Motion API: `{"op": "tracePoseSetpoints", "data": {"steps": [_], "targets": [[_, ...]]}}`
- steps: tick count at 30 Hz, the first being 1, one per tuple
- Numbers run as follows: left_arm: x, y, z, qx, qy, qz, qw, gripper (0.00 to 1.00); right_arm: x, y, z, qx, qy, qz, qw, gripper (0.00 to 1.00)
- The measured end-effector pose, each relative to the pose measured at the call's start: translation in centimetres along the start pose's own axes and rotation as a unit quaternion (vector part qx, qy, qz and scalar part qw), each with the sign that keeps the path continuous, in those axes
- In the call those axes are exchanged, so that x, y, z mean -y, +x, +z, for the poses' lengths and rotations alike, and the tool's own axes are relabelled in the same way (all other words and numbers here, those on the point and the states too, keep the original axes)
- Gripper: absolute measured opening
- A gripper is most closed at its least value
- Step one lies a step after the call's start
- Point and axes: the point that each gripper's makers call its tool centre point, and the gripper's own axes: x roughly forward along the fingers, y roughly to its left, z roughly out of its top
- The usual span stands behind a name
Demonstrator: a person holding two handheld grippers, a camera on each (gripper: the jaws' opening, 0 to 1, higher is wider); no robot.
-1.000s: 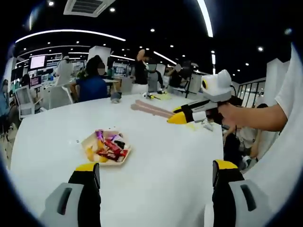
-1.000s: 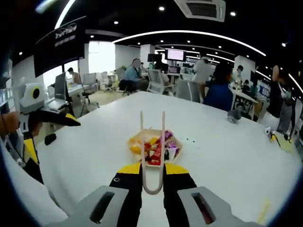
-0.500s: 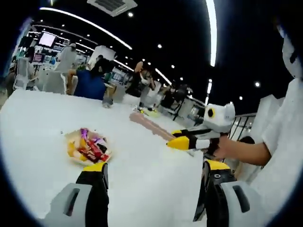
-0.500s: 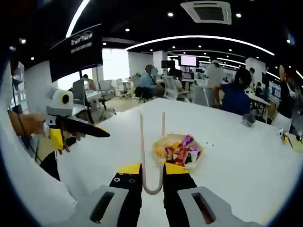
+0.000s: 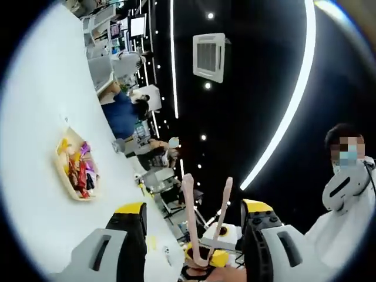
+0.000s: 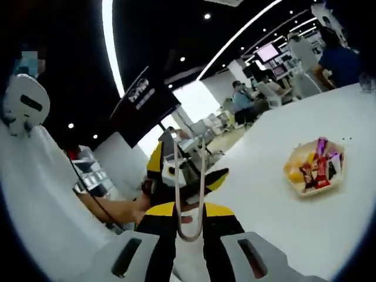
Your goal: Place the target food into the container with the food tongs after gripping and lifting it, then release it inside without dropping or visibly crushing the food.
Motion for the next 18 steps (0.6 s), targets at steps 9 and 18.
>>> {"op": "tracePoseSetpoints", "data": {"steps": [9,18], "targets": [[0.7,-0.3,0.0,-0.002,0.013,-0.016,0.9998,0.27,0.2,-0.4,0.2,0.022,0.123,0.047,0.991,0.15],[-0.5,-0.9,1.0,0.053,-0.028,0.017,0.9981,0.14,2.0,-0.8,2.7,0.108,0.155,0.018,0.9819,0.2]]}}
